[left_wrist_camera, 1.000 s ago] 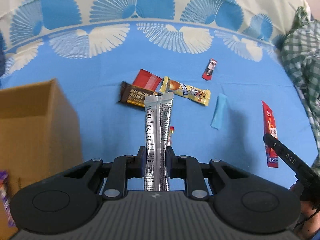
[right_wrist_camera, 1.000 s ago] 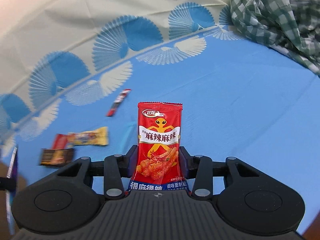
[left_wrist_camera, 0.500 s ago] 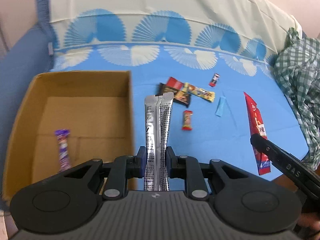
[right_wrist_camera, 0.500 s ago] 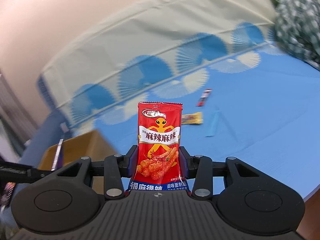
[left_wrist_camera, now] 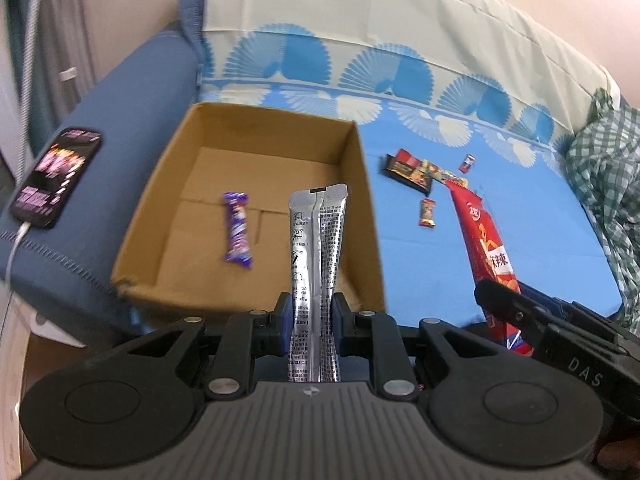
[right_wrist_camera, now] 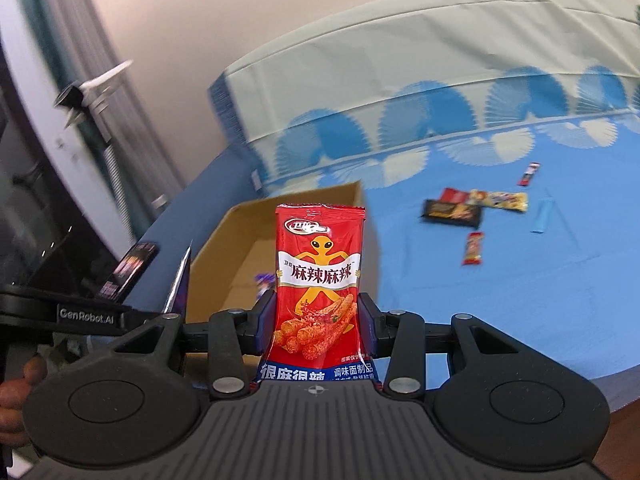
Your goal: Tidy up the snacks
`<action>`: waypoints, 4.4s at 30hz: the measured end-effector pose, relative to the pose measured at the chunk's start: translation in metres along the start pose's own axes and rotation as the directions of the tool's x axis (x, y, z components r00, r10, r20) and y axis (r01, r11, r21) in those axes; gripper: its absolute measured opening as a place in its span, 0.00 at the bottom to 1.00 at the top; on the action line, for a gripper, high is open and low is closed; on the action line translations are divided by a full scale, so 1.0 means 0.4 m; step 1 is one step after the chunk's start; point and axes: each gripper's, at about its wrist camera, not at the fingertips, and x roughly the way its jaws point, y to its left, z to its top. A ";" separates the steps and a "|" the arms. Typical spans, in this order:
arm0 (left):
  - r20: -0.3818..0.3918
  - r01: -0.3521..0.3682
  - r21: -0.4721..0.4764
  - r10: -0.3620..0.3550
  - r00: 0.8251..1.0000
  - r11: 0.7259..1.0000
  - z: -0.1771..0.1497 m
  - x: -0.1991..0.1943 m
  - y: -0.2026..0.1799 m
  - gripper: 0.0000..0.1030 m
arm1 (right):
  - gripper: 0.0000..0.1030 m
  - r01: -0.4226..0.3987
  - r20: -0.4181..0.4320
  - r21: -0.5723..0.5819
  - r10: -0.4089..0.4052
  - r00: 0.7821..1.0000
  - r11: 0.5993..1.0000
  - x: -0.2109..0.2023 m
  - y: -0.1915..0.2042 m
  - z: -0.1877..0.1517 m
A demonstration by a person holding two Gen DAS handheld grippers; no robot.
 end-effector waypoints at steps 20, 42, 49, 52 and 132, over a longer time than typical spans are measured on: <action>0.016 -0.016 -0.067 0.017 1.000 0.998 -0.045 -0.028 0.100 0.21 | 0.43 0.032 -0.032 -0.125 -0.036 0.999 0.992 -0.004 0.129 -0.019; -0.030 -0.095 -0.122 0.092 0.995 0.988 0.129 0.080 0.167 0.21 | 0.43 0.040 -0.101 -0.159 -0.057 0.993 0.986 0.139 0.140 0.033; -0.057 -0.110 -0.123 0.103 0.993 0.986 0.179 0.157 0.183 0.21 | 0.43 0.035 -0.130 -0.167 -0.057 0.990 0.985 0.221 0.141 0.055; -0.073 -0.123 -0.110 0.115 0.991 0.986 0.194 0.195 0.186 0.21 | 0.43 0.033 -0.144 -0.168 -0.058 0.988 0.985 0.260 0.140 0.065; -0.037 -0.291 -0.047 0.289 0.957 0.956 -0.051 -0.007 0.110 1.00 | 0.97 0.032 -0.047 -0.198 -0.042 0.998 0.980 0.010 0.228 -0.018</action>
